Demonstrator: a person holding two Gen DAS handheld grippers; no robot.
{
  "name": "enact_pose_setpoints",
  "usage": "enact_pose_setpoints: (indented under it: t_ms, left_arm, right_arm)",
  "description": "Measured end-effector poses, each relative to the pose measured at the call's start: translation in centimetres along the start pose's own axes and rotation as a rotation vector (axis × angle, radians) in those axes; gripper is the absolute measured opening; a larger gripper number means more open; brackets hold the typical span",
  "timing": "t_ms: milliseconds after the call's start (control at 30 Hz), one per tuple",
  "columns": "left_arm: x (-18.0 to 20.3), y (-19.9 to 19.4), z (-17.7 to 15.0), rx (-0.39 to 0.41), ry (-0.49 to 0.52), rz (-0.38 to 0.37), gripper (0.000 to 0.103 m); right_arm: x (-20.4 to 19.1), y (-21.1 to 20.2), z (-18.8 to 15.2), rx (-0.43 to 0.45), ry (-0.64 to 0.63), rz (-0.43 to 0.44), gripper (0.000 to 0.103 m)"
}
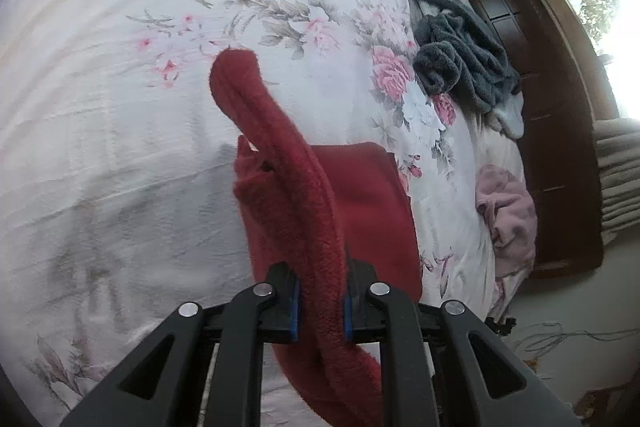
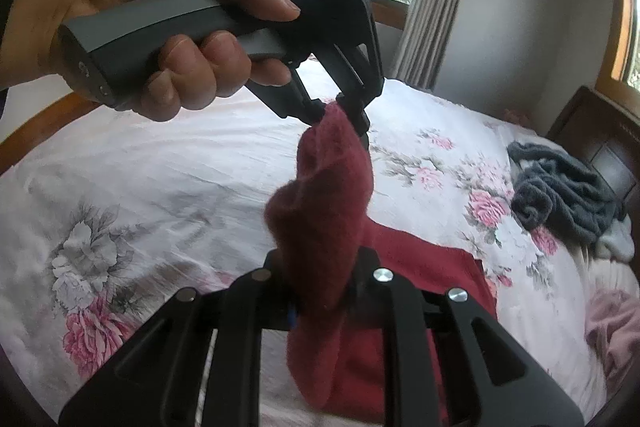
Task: Fold small clothes
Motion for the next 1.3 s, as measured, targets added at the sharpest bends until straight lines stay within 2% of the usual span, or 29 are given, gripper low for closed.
enact_pose_setpoints:
  t_ms: [333, 667, 1133, 1300]
  left_arm:
    - [5.4, 3.8, 0.4, -0.048, 0.051, 0.102, 0.014]
    - [9.8, 10.8, 0.6, -0.120, 0.097, 0.202, 0.014]
    - [12.6, 19.8, -0.8, -0.212, 0.139, 0.331, 0.015]
    - [13.2, 22.4, -1.5, -0.226, 0.153, 0.403, 0.015]
  right_arm:
    - [5.2, -0.3, -2.0, -0.024, 0.121, 0.008, 0.013]
    - [10.5, 0.6, -5.8, -0.077, 0.260, 0.029, 0.013]
    - [15.1, 1.7, -11.7, -0.134, 0.421, 0.038, 0.012]
    - [16.1, 2.0, -13.3, -0.142, 0.466, 0.065, 0.012]
Point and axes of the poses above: each gripper's, at about its wrist camera, not at the fingertips, and y roughly the way its jaws point, x to its right, z to its top, the point moved 5 cm from there along y, roughly the way its jaws point, and after that the axes turned 8 degrees about -z, right-handed, at the moved point
